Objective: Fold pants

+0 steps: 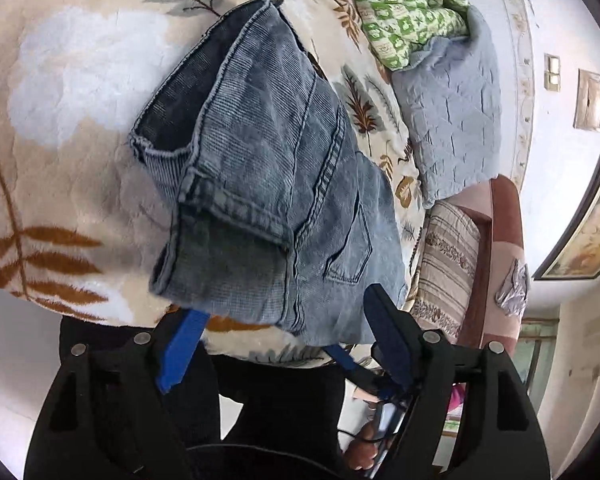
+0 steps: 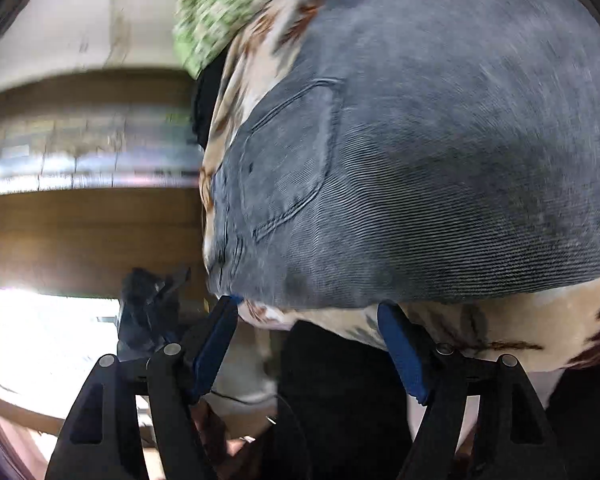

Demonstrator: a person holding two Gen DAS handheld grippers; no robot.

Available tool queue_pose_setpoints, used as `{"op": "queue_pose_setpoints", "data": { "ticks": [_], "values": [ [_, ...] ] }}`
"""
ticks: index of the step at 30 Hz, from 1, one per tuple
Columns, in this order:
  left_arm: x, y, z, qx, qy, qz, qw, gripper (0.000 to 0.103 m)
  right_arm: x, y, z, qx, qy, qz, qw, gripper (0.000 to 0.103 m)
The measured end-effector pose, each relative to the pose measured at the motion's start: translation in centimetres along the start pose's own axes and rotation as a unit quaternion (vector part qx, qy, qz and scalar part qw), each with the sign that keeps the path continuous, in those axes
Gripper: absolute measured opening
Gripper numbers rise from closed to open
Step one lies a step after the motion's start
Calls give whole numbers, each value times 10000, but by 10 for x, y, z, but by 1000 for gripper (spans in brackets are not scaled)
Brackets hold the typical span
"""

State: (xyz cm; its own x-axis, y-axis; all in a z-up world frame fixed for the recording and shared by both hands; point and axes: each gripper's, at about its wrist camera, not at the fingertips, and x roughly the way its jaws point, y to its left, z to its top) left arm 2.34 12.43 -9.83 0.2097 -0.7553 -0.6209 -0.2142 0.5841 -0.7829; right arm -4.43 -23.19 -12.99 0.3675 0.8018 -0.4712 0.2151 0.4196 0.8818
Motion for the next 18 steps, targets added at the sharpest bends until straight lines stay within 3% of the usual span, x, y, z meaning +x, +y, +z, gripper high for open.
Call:
{"op": "queue_pose_setpoints", "data": {
  "ticks": [2,5,7,8,9,11,15,18],
  "values": [
    [-1,1,4,-33,-12,-71,10000,73,3,-5,2,178,-101,174,9996,71],
    [-2,-1,10,-46,-56,-130,9999,64,5,-8,4,344,-300,337,9984,58],
    [1,-6,19,47,-108,60,9999,49,4,-8,12,319,-419,351,9980,44],
    [3,-7,22,58,-105,123,9999,30,5,-9,13,329,-422,336,9980,27],
    [6,-9,26,61,-74,156,9998,10,6,-9,16,317,-417,253,9983,19],
    [3,-19,33,118,-100,107,9998,9,4,3,26,133,-474,189,9986,16],
    [-24,-48,33,652,-640,-24,9958,9,-24,44,37,-479,-938,442,9935,16],
    [-18,-41,32,859,-739,483,9924,9,-15,41,35,-511,-796,270,9951,19]
  ]
}}
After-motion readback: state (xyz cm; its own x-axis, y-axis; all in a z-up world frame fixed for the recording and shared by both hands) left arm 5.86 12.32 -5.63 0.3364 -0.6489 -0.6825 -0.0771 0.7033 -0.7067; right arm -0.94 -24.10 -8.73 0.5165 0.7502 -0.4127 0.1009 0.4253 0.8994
